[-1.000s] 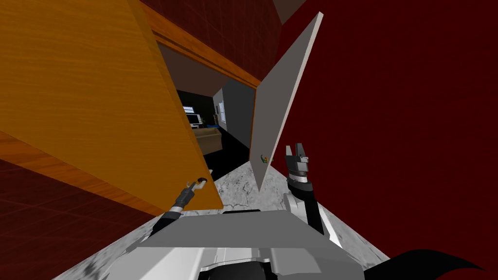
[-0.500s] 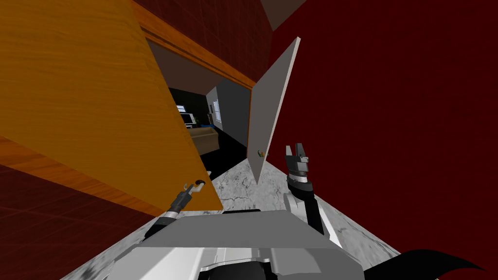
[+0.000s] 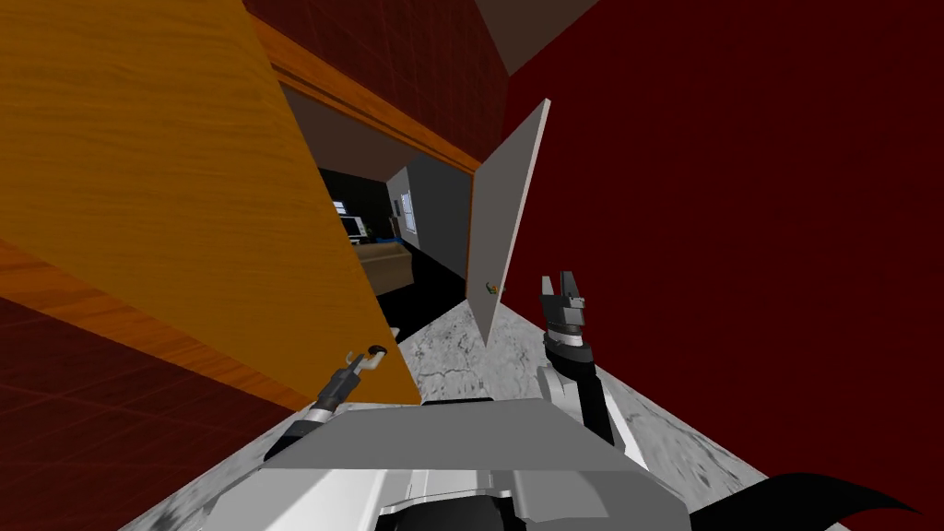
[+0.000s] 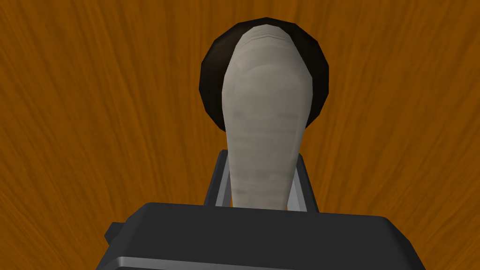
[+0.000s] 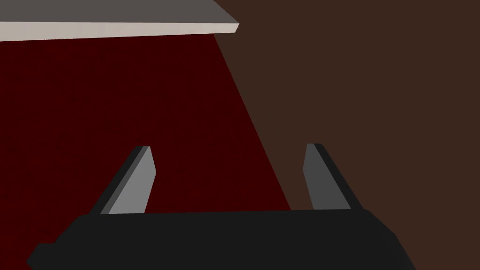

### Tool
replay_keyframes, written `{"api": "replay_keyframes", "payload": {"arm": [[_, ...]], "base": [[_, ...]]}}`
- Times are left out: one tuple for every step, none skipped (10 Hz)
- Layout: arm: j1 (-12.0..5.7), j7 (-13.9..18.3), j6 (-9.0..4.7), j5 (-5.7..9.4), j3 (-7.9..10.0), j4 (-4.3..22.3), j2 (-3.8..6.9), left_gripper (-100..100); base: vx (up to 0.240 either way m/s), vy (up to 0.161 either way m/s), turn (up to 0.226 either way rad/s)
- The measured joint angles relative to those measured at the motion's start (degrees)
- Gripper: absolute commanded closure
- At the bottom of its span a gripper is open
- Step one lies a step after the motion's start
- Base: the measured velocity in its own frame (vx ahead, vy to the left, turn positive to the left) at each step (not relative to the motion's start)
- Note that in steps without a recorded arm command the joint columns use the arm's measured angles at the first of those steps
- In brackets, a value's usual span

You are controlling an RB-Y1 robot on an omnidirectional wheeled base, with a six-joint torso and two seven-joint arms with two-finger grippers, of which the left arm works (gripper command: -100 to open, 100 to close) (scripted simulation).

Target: Pull the door open

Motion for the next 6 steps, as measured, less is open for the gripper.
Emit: {"api": "replay_keyframes", "payload": {"arm": [[0.04,0.16,-1.05,0.02,-0.03,0.58,0.21,100],[0.81,0.35,-1.65,0.04,-0.09,-0.15,0.46,100],[0.90,0.45,-2.78,0.01,-0.18,0.67,0.60,100],[1.47,0.56,-3.33,-0.03,-0.28,0.62,0.78,100],[1.68,0.58,-3.26,-0.08,-0.35,0.69,0.75,100],[2.21,0.64,-3.27,-0.05,-0.32,0.58,0.88,100]], "base": [[-0.182,0.080,-0.200],[-0.192,0.059,-0.169],[-0.199,0.055,-0.136],[-0.090,0.029,-0.017],[-0.126,0.057,-0.175],[-0.213,0.084,-0.252]]}}
